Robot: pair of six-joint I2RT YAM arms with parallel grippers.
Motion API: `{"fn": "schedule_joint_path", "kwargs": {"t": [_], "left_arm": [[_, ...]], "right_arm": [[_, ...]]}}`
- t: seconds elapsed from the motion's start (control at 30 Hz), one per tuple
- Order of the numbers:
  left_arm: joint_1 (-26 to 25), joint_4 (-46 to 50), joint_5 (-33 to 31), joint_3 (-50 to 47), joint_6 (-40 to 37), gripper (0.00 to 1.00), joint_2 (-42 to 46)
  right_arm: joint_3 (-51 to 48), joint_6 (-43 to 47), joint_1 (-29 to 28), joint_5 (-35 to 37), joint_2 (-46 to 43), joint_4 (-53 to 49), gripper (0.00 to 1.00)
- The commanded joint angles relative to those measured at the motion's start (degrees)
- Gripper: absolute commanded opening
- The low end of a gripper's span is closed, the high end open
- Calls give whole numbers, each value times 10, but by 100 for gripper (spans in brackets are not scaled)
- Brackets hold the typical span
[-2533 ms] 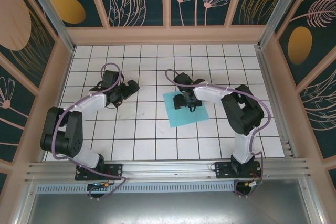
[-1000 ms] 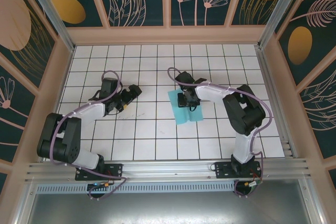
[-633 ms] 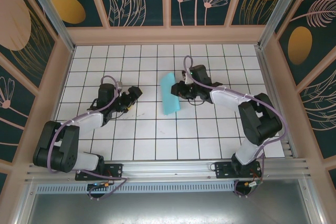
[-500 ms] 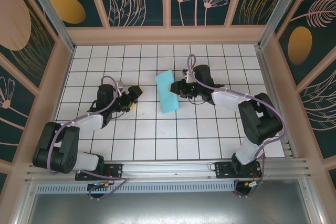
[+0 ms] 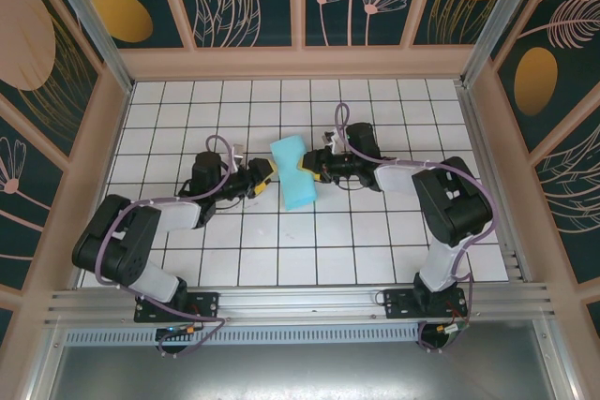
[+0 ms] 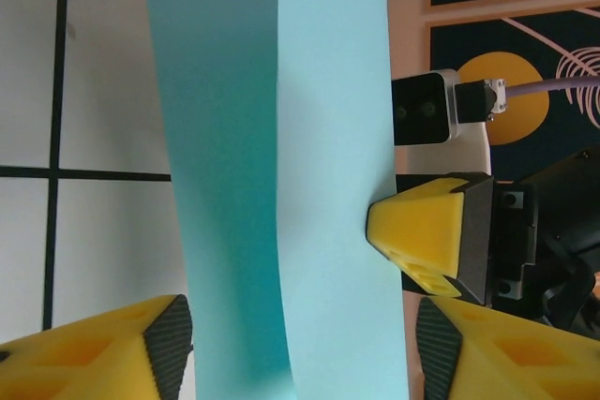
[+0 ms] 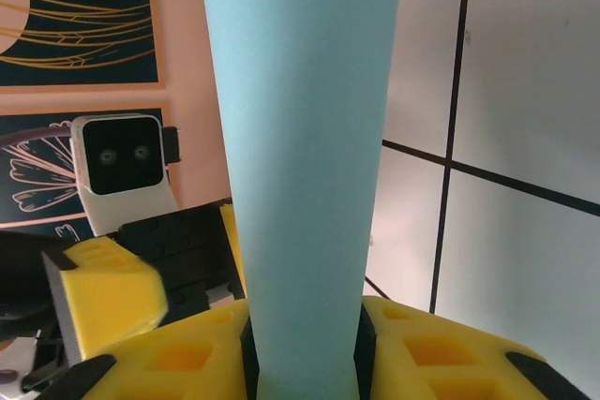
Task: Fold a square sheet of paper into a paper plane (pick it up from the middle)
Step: First fold in half a square sheet of paper at the center of the table.
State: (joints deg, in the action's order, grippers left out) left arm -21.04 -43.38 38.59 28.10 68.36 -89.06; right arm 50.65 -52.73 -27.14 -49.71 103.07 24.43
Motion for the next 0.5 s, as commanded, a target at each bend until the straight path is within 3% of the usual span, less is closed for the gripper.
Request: {"fn": "schedule_joint_path", "kwargs": {"t": [0.0, 0.47], "left_arm": [[-9, -65, 6, 16, 23, 62, -20], [-28, -140, 0, 27, 59, 36, -71]], "right_arm": [[-15, -36, 7, -28, 8, 57, 33], [-31, -69, 7, -38, 2, 87, 35]]}}
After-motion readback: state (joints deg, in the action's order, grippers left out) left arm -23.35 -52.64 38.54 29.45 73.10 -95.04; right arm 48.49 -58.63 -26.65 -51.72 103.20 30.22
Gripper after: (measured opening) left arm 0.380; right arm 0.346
